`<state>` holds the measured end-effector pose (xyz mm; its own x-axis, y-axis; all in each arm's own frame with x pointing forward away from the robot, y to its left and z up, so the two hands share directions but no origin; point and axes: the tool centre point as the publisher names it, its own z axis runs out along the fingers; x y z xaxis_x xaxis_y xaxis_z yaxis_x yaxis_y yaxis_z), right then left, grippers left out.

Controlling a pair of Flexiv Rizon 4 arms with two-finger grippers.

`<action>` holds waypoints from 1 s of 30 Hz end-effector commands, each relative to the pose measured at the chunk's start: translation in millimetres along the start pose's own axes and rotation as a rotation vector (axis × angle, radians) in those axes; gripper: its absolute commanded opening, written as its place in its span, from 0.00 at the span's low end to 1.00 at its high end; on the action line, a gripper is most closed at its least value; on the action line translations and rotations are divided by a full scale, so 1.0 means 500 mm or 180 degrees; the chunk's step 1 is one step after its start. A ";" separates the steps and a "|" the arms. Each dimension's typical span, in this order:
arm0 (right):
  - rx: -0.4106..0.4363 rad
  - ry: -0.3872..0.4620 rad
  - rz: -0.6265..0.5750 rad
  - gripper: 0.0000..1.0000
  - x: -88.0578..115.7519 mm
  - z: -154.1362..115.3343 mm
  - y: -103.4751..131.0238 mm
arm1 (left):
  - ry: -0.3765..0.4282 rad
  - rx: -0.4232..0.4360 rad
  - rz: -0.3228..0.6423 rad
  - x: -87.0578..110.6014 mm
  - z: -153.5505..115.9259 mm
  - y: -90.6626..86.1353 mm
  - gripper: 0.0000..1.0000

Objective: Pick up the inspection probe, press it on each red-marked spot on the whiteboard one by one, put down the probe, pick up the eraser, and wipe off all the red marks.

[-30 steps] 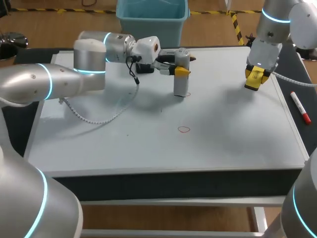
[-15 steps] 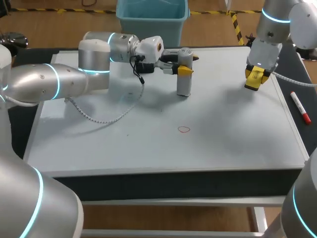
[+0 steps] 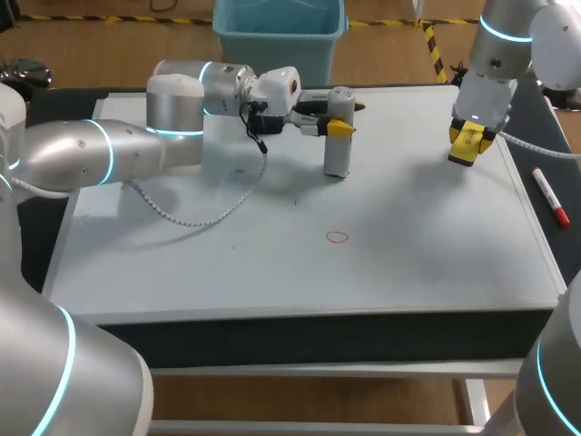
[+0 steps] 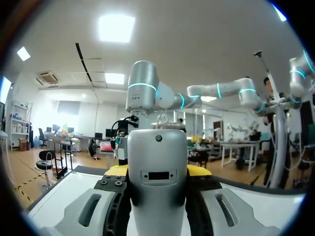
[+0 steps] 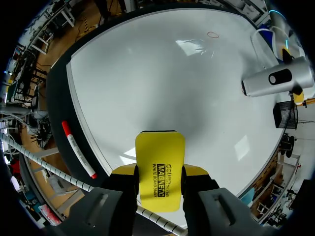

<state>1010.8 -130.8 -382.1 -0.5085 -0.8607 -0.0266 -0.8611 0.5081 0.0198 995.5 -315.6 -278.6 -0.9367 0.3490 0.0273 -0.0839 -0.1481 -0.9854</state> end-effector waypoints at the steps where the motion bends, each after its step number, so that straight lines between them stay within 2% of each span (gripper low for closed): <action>1: 0.0001 0.0010 -0.0007 0.00 0.000 -0.002 -0.001 | -0.0025 -0.0009 -0.0006 0.001 0.002 0.003 0.00; 18: 0.0001 0.0010 -0.0007 0.00 0.000 -0.002 -0.001 | -0.0092 -0.0038 -0.0007 0.007 -0.003 0.004 0.00; 30: 0.0001 0.0010 -0.0007 0.00 0.000 -0.002 -0.001 | -0.0373 -0.0098 -0.0013 0.051 -0.005 -0.084 0.00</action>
<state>1010.8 -130.8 -382.1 -0.5085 -0.8607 -0.0266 -0.8611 0.5081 0.0198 993.9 -310.5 -256.9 -0.9437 0.3284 0.0399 -0.1004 -0.1695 -0.9804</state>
